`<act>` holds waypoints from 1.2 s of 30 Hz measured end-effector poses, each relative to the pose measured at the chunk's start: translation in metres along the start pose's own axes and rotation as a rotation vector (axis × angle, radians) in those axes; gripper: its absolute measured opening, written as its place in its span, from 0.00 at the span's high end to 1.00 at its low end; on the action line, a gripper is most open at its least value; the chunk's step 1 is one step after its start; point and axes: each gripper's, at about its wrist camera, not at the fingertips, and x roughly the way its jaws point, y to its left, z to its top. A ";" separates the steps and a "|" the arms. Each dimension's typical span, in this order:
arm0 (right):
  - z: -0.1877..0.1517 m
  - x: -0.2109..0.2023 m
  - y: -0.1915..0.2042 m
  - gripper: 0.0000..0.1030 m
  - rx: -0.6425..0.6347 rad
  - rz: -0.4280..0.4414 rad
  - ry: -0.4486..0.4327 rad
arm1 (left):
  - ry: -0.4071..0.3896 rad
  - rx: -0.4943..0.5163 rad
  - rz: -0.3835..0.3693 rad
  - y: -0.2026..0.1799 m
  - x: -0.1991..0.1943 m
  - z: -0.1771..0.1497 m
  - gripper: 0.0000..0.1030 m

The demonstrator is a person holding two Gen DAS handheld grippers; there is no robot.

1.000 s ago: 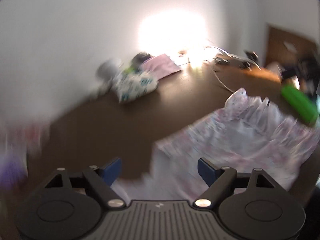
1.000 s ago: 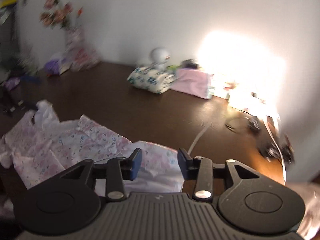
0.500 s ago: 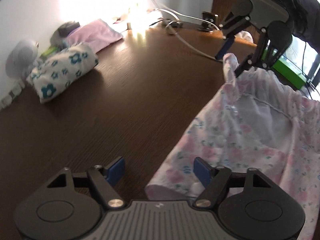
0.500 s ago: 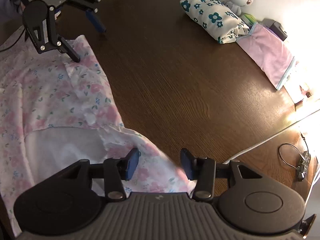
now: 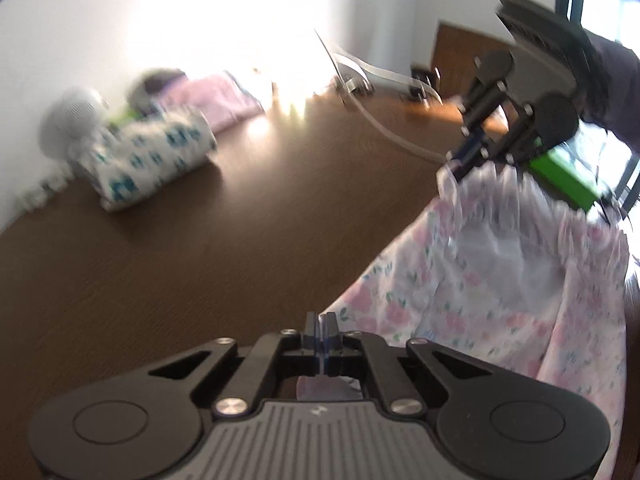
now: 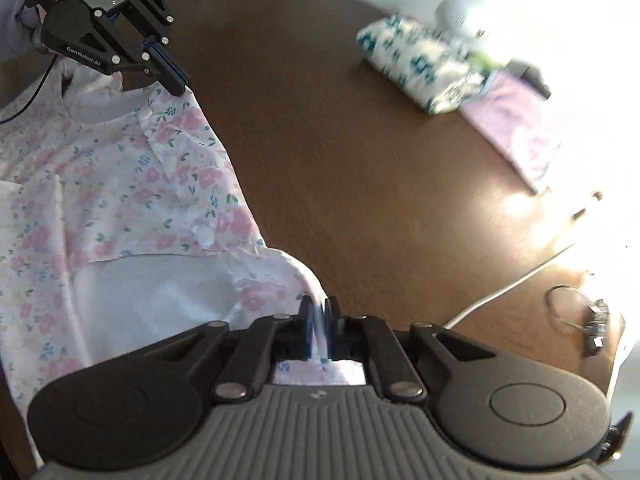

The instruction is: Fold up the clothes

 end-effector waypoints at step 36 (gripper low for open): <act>-0.079 -0.045 0.083 0.95 0.005 -0.208 -0.133 | -0.041 0.097 0.227 -0.160 -0.027 -0.071 0.96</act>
